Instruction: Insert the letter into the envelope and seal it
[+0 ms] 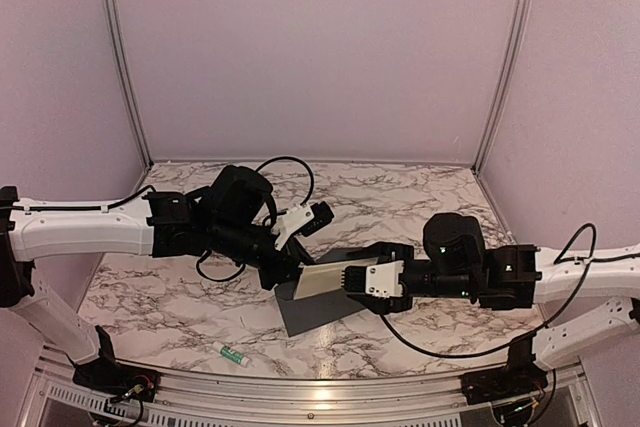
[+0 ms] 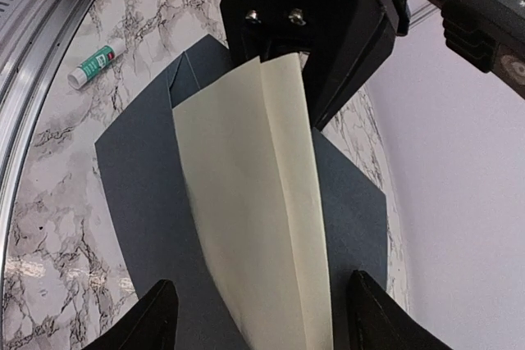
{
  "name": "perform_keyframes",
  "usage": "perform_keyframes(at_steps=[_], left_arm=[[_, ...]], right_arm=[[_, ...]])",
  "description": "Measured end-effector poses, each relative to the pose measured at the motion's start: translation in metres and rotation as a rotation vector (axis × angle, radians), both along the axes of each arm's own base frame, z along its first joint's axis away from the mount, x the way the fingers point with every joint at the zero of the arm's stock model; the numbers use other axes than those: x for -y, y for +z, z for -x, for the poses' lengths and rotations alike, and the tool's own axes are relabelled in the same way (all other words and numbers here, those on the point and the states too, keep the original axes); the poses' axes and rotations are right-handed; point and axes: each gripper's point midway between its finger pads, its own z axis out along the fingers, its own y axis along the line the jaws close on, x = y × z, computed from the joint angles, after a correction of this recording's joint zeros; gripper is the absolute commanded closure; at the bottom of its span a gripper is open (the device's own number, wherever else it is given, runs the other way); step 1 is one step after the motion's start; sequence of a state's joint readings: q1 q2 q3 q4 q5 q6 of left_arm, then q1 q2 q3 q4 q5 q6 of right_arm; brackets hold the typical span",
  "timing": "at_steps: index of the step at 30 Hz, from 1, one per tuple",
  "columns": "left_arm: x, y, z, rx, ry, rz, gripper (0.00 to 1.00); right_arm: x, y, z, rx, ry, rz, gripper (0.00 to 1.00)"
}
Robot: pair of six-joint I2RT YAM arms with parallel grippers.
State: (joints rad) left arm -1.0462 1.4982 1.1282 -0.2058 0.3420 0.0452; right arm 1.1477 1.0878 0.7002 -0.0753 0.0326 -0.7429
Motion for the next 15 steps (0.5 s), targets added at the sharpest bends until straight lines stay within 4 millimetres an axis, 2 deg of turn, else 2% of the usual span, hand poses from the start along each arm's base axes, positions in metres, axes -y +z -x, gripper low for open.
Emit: perform_keyframes(at_steps=[4,9,15], left_arm=[[0.0005,0.0006,0.0018,-0.005,-0.01,0.004,1.0],[0.0007,0.0007,0.0027,-0.005,-0.018,0.006,1.0],[0.001,0.0006,0.0036,-0.008,-0.023,0.007,1.0]], right_arm=[[-0.0036,-0.0009,-0.0014,0.013,0.013,0.0,0.39],[-0.0068,0.0067,-0.0046,0.02,0.031,-0.036,0.65],[-0.0065,0.006,-0.0084,-0.003,0.033,-0.048,0.75]])
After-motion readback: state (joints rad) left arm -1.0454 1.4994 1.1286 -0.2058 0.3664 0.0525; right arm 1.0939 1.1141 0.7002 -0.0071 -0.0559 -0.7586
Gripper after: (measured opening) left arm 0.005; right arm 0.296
